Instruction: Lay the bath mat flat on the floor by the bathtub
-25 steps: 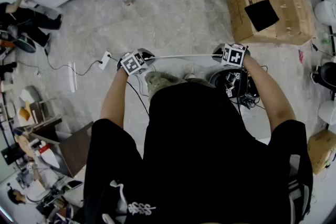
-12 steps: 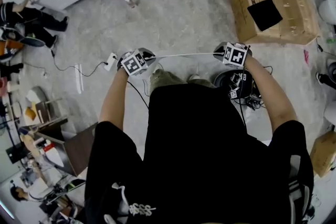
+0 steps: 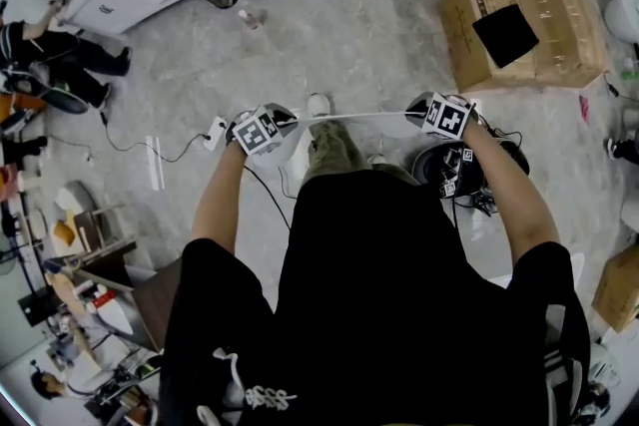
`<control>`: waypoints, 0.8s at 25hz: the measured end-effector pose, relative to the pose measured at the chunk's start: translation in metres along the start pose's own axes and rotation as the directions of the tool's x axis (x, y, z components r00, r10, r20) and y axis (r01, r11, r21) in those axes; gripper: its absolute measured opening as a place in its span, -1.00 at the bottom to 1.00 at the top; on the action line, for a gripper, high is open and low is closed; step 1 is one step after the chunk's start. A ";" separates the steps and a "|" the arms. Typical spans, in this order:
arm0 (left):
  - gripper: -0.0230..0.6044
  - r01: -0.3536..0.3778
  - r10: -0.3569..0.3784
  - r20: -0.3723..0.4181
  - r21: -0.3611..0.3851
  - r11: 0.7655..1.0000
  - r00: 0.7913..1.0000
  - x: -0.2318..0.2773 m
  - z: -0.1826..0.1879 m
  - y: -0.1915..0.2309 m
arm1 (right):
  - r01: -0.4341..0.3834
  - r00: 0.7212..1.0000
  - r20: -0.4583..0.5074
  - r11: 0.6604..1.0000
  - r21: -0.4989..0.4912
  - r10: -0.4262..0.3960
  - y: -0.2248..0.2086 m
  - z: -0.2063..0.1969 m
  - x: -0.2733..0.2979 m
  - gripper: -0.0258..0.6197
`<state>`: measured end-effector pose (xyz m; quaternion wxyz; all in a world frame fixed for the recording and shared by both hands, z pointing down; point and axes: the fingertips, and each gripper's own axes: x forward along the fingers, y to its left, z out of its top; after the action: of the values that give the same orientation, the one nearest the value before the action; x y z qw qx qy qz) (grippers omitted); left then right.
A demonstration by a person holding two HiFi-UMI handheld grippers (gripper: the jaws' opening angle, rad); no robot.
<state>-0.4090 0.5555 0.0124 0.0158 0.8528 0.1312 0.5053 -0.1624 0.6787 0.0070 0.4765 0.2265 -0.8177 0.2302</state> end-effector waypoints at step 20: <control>-0.84 0.078 -0.068 0.086 -0.117 0.990 0.994 -0.012 -0.002 0.195 | -0.044 0.998 -0.035 0.999 0.029 0.045 -0.175 0.086 0.028 -0.83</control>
<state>-0.3760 0.3643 0.0339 0.0908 0.8649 0.1311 0.4760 -0.1300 0.4849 0.0219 0.4827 0.2110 -0.8105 0.2562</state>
